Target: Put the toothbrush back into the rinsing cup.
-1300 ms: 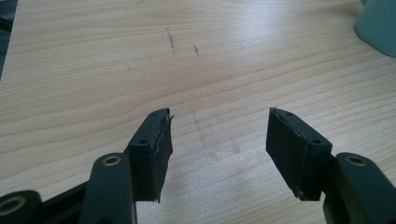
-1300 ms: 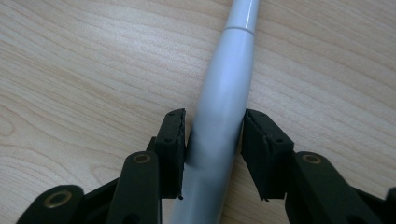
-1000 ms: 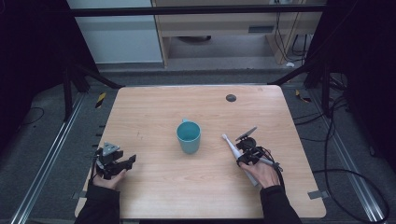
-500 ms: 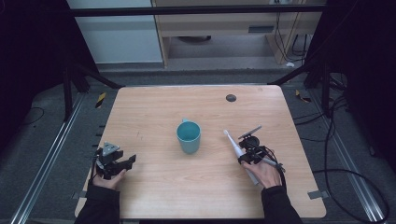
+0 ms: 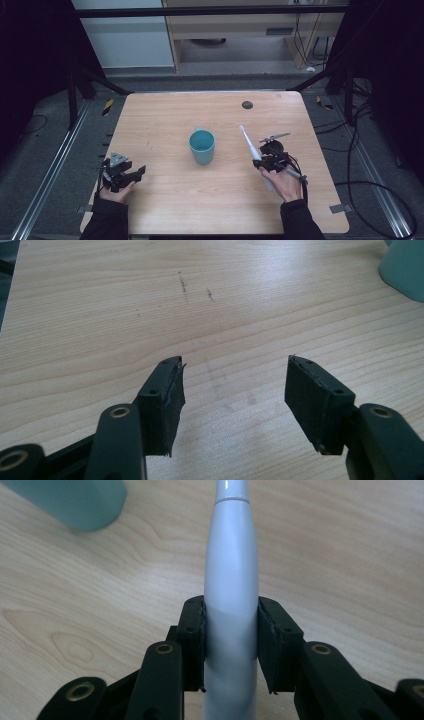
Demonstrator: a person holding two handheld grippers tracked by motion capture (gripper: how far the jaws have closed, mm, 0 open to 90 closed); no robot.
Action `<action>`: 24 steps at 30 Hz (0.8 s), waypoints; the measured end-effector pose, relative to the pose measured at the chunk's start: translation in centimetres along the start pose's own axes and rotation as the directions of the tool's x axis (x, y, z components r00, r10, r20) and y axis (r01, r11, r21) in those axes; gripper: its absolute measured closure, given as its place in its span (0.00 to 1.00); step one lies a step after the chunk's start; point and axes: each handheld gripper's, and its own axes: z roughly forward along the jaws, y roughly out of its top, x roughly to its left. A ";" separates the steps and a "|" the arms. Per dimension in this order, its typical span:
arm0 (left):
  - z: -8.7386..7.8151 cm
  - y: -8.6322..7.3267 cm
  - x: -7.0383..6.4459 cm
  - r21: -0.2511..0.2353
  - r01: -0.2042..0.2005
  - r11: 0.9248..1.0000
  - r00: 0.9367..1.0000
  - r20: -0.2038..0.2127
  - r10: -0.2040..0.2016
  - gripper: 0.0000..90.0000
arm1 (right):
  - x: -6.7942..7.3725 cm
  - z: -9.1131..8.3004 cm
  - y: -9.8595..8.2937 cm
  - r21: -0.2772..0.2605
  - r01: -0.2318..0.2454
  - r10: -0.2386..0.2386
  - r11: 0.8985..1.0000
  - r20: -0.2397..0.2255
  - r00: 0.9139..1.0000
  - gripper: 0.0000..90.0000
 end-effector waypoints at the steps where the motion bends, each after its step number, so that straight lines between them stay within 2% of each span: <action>1: 0.0 0.0 0.0 -0.002 0.003 1.000 1.000 0.000 -0.003 0.45 | 0.0 -0.2 0.0 -0.023 -0.003 0.003 1.000 0.001 1.000 0.74; 5: 0.0 0.0 0.0 -0.001 0.000 1.000 1.000 0.000 0.000 0.45 | -0.1 -1.0 0.1 -0.107 -0.013 0.012 0.994 -0.010 1.000 0.74; 6: 0.0 0.0 0.0 -0.001 0.000 1.000 1.000 -0.001 0.000 0.45 | 0.0 -1.4 0.2 -0.146 -0.013 0.012 0.989 -0.006 1.000 0.74; 8: 0.0 0.0 0.0 -0.001 0.000 1.000 1.000 -0.002 0.000 0.45 | 0.1 -1.7 0.2 -0.180 -0.011 0.010 0.984 -0.004 1.000 0.74; 9: 0.0 0.0 0.0 -0.001 0.000 1.000 1.000 -0.002 0.000 0.45 | 0.1 -1.7 0.2 -0.180 -0.011 0.010 0.984 -0.004 1.000 0.74; 10: 0.0 0.0 -0.1 -0.003 0.002 1.000 1.000 -0.003 -0.002 0.45 | 0.2 -2.0 0.3 -0.218 -0.015 0.013 0.976 -0.009 1.000 0.74; 13: 0.0 0.0 0.0 -0.005 0.004 1.000 1.000 -0.005 -0.004 0.45 | 0.5 -2.3 0.4 -0.258 -0.011 0.008 0.966 -0.011 1.000 0.74; 15: 0.0 0.0 0.0 -0.005 0.003 1.000 1.000 -0.006 -0.003 0.45 | 0.6 -2.4 0.5 -0.269 -0.009 0.007 0.963 -0.010 1.000 0.74; 19: -0.1 0.0 0.0 -0.006 0.002 1.000 1.000 -0.007 -0.002 0.45 | 0.9 -2.7 1.1 -0.343 -0.018 0.016 0.939 -0.010 1.000 0.74; 20: -0.1 0.0 0.0 -0.007 0.004 1.000 1.000 -0.008 -0.004 0.45 | 0.9 -2.7 1.1 -0.352 -0.022 0.017 0.936 -0.015 1.000 0.74; 21: -0.1 0.0 0.0 -0.008 0.004 1.000 1.000 -0.008 -0.004 0.45 | 1.1 -2.8 1.5 -0.377 -0.026 0.024 0.926 -0.011 1.000 0.74; 22: -0.1 0.0 0.0 -0.011 0.006 1.000 1.000 -0.008 -0.006 0.45 | 1.1 -2.8 1.5 -0.377 -0.026 0.024 0.926 -0.011 1.000 0.74; 24: -0.1 0.0 0.0 -0.013 0.007 1.000 1.000 -0.010 -0.007 0.45 | 1.3 -3.0 2.1 -0.410 -0.029 0.026 0.912 -0.013 1.000 0.74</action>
